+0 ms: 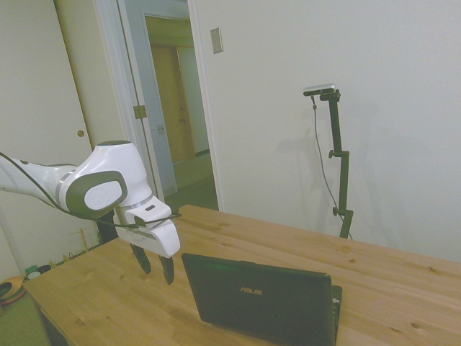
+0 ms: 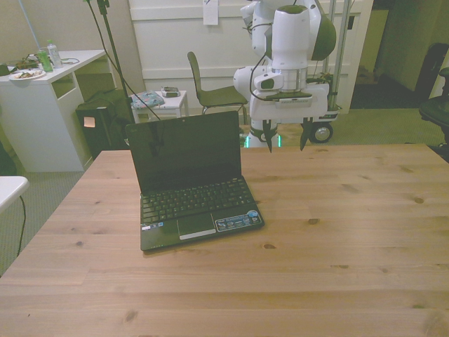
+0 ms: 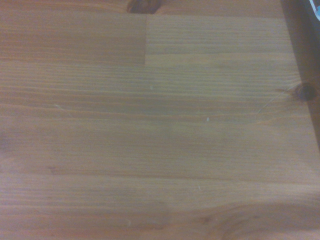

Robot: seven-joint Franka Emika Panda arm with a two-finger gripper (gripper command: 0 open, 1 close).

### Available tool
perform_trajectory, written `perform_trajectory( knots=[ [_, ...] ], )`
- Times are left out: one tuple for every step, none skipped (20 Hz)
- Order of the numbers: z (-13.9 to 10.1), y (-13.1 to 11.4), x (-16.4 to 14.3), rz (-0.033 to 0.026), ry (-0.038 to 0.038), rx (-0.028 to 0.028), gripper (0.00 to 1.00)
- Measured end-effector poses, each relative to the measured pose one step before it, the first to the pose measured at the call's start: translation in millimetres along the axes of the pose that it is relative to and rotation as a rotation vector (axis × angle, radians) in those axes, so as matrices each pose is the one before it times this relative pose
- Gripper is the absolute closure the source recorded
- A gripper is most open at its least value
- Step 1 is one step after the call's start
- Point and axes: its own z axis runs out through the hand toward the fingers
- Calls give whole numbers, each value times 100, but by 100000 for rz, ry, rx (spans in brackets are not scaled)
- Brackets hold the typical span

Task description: Close the laptop

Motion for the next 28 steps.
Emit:
perform_trajectory(
  knots=[
    [31, -10, 11, -5, -57, -43, 0],
    [2, 26, 24, 83, -32, 20, 0],
    [-77, 111, 58, 188, 14, -23, 0],
    [-208, 90, -4, 17, 246, 44, 0],
    [-314, 78, -98, -297, 442, -125, 0],
    [-385, 21, -283, -588, 418, -217, 0],
    [-326, -97, -432, -882, 621, -136, 0],
    [-287, -135, -538, -655, 508, -360, 0],
    [-264, -139, -561, -242, 429, -394, 0],
    [-274, -86, -555, 174, 498, -335, 0],
    [-270, 57, -511, 491, 299, -436, 0],
    [-332, 240, -441, 800, 70, -504, 0],
    [-428, 392, -371, 1143, -37, -441, 0],
    [-484, 504, -379, 1241, 149, -202, 0],
    [-407, 700, -389, 1279, -103, -327, 0],
    [-403, 873, -370, 1236, -158, -283, 0],
    [-342, 1073, -260, 1431, -363, -186, 0],
    [-401, 1516, -139, 2347, -554, 131, 0],
    [-263, 1364, -2, 2339, -629, 382, 0],
    [-162, 1498, 83, 2252, -549, 367, 0],
    [-133, 1418, 171, 2063, -275, 192, 0],
    [-168, 1519, 252, 1836, 37, -1, 0],
    [-291, 1457, 325, 1486, -87, 184, 0],
    [-693, 1325, 429, 1309, -223, 601, 0],
    [-766, 1325, 473, 1285, 99, 508, 0],
    [-742, 1450, 519, 1265, 456, 740, 0],
    [-542, 1572, 655, 1374, 109, 1010, 0],
    [-273, 1528, 809, 1327, 157, 702, 0]
  ],
)
